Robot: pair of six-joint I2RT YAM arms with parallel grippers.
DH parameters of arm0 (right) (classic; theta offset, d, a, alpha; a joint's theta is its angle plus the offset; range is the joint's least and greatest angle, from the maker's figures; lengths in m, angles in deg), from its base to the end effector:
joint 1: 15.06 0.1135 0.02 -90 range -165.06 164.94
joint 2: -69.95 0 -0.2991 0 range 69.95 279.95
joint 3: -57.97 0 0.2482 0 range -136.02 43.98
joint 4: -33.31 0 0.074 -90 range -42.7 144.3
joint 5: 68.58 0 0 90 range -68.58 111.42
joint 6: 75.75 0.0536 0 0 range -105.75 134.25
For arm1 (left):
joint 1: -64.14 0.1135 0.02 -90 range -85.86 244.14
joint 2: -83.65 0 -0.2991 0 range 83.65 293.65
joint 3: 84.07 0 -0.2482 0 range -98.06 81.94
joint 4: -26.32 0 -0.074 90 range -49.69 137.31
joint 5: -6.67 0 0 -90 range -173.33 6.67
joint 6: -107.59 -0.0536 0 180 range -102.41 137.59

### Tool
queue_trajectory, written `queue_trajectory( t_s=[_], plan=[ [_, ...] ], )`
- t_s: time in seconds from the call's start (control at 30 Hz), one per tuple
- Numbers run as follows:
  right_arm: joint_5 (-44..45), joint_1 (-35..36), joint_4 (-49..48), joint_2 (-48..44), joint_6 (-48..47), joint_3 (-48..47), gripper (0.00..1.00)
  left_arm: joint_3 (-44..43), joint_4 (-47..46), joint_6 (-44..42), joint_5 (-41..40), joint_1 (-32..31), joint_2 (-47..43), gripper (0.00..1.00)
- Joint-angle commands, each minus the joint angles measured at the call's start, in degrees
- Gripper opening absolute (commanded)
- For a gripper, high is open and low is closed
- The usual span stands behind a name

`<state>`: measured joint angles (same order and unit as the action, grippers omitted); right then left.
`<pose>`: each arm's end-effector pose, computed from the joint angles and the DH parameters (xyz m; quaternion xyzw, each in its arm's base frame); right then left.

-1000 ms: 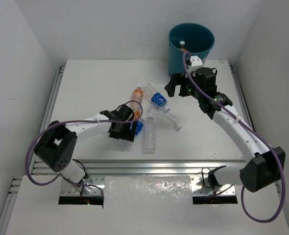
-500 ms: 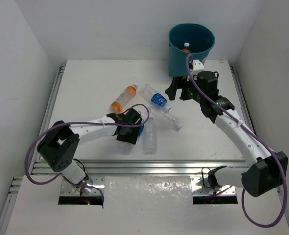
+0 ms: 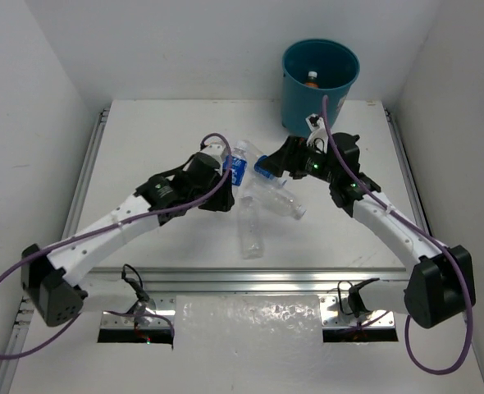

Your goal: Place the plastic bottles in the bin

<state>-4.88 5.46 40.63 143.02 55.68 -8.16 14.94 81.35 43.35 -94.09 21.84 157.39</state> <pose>0.2704 0.1266 0.3396 0.0022 0.7813 0.4616 0.4201 0.2046 -0.1727 0.3382 0.1002 0.9240 -0.1282 0.3461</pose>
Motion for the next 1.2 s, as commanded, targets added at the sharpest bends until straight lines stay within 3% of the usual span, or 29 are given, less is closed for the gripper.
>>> queue_trajectory(
  t_s=[0.0,0.1,0.37,0.43,0.5,0.57,0.67,0.7,0.77,0.8,0.83,0.87,0.9,0.97,1.0,1.03,1.17],
  plan=[
    [-9.3,0.5,-16.5,1.3,14.1,1.9,0.99,2.7,-9.6,-1.8,8.5,-0.2,-6.2,0.00],
    [-12.2,1.5,-22.2,3.0,18.2,2.0,0.99,4.9,-16.1,-1.2,13.7,-0.2,-9.9,0.00],
    [-15.3,7.0,-21.5,6.1,15.5,-2.6,0.97,6.4,-23.9,0.1,24.4,-0.2,-9.3,0.00],
    [-17.3,7.7,-21.8,7.3,15.3,-3.6,0.94,6.3,-24.1,-0.2,23.9,-0.2,-8.6,0.00],
    [-19.9,8.3,-22.8,7.9,15.4,-4.1,0.79,5.2,-23.8,-0.9,22.3,-0.2,-8.3,0.00],
    [-20.8,8.3,-22.9,8.1,15.6,-4.1,0.73,3.5,-22.3,-1.8,19.7,-0.2,-7.5,0.00],
    [-21.8,8.3,-22.7,8.0,15.1,-3.8,0.84,1.2,-20.0,-2.4,15.6,-0.1,-6.3,0.00],
    [-22.0,8.3,-22.8,8.0,15.0,-3.7,0.83,0.9,-19.8,-2.4,14.8,-0.1,-6.2,0.00],
    [-22.5,8.3,-23.3,7.7,14.4,-3.3,0.67,-0.1,-19.3,-3.0,14.6,-0.1,-5.7,0.00],
    [-22.3,8.3,-23.1,7.8,14.0,-3.4,0.37,-0.4,-19.1,-3.1,14.4,-0.1,-5.3,0.00],
    [-22.0,8.3,-22.8,7.9,13.7,-3.7,0.21,-0.7,-18.5,-3.4,14.3,-0.1,-5.1,0.03],
    [-21.7,8.3,-22.6,8.3,12.7,-4.0,0.10,-1.4,-18.2,-4.0,13.8,-0.1,-4.9,0.13],
    [-21.2,8.2,-22.3,8.7,12.2,-4.6,0.01,-1.7,-17.7,-4.1,12.9,-0.1,-4.7,0.45],
    [-19.4,7.1,-19.3,9.6,9.8,-7.4,0.00,-3.5,-14.4,-3.3,5.6,-0.1,-4.5,0.73],
    [-16.6,6.3,-18.0,9.9,9.1,-8.4,0.00,-4.4,-12.7,-2.6,2.1,-0.1,-4.4,0.99],
    [-14.8,3.9,-15.1,10.2,8.0,-11.2,0.00,-6.2,-8.6,-0.7,-5.5,-0.1,-4.5,0.99],
    [-3.4,-2.6,-5.7,12.5,2.6,-22.5,0.00,-8.6,0.1,1.8,-19.6,0.7,-5.4,1.00]
  ],
)
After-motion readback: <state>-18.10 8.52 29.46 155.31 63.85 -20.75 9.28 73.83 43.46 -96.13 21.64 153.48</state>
